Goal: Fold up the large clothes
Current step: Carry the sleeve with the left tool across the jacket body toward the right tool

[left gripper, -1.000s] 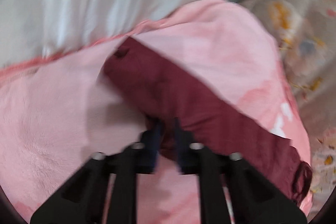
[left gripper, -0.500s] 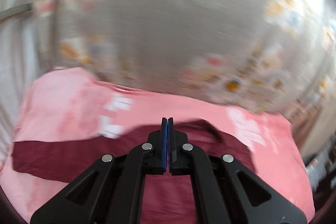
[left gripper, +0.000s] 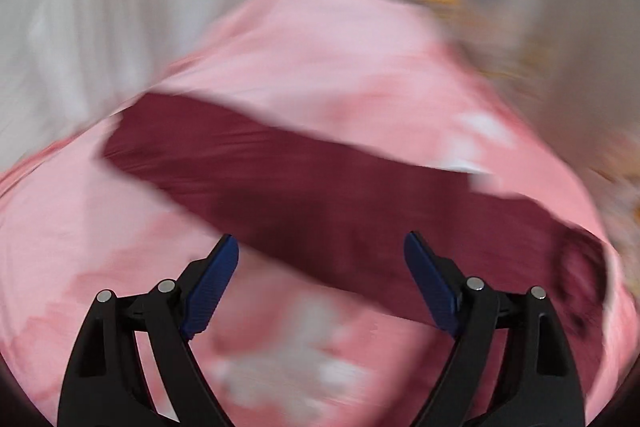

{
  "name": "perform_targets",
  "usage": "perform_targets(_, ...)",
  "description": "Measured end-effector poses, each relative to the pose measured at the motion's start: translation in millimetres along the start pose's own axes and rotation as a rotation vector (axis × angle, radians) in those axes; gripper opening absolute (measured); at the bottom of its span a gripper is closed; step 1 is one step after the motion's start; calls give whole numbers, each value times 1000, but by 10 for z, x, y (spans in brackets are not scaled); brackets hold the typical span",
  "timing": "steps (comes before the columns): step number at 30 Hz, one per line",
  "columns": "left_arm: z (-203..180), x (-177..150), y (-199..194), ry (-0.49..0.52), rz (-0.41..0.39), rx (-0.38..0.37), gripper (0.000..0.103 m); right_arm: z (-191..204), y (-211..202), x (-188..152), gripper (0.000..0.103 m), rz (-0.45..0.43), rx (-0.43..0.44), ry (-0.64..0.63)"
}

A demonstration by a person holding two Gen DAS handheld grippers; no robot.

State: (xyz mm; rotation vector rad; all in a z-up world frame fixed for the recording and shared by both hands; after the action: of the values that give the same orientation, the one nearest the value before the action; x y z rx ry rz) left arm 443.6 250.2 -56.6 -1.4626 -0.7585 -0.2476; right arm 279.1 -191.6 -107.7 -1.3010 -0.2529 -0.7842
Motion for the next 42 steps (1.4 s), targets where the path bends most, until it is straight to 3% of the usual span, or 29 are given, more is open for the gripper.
perform_targets(3, 862, -33, 246, -149, 44, 92, 82, -10, 11, -5, 13, 2, -2, 3)
perform_targets(7, 1342, -113, 536, -311, 109, 11, 79, -2, 25, -13, 14, 3, -17, -7)
perform_targets(8, 1386, -130, 605, -352, 118, -23, 72, 0, 28, -12, 14, 2, -20, -8)
perform_targets(9, 1401, -128, 669, -373, 123, -55, 57, 4, 29, -14, 14, 2, -25, -11)
perform_targets(11, 1346, -100, 719, -382, 126, -65, 39, 3, 30, -16, 14, 1, -28, -14)
perform_targets(12, 1244, -10, 705, -354, 108, -90, 6, -2, 28, -16, 14, 1, -28, -13)
perform_targets(16, 808, 359, 434, -213, 13, -101, 1, -5, 25, -17, 14, 0, -28, -8)
perform_targets(22, -235, 758, -418, 40, -185, -172, 0, -15, 29, -24, 14, 1, -22, -1)
perform_targets(26, -1240, 616, -993, 246, -266, -274, 0, -17, 26, -23, 14, -2, -19, 2)
perform_targets(29, -2144, 241, -1295, 408, -255, -390, 0, -28, -39, 6, 14, -26, -4, 13)
perform_targets(32, -3083, -363, -1465, 575, -201, -503, 0, -87, -175, 54, 14, -62, 4, 34)
perform_targets(37, -3920, -1372, -1283, 715, -51, -589, 5, -427, -504, 113, 14, -110, -16, 84)
perform_targets(38, -3988, -1505, -1233, 717, -16, -611, 10, -524, -566, 116, 15, -117, -27, 95)
perform_targets(40, -4010, -1787, -1152, 696, 55, -664, 57, -759, -672, 104, 15, -126, -62, 118)
perform_targets(42, -3937, -1861, -1221, 656, 49, -723, 70, -956, -728, 83, 16, -121, -90, 132)
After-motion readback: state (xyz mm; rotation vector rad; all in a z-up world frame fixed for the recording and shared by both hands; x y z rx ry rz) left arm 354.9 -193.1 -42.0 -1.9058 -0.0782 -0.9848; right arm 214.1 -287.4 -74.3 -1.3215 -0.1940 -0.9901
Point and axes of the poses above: each gripper's, at about its wrist camera, not at the fingertips, and y roughly the way its jaws point, z to its left, x to its top, the point moved 9 cm from there along y, roughly the way its jaws point, and after that the axes turned 11 degrees about y, right-handed, at the moved point
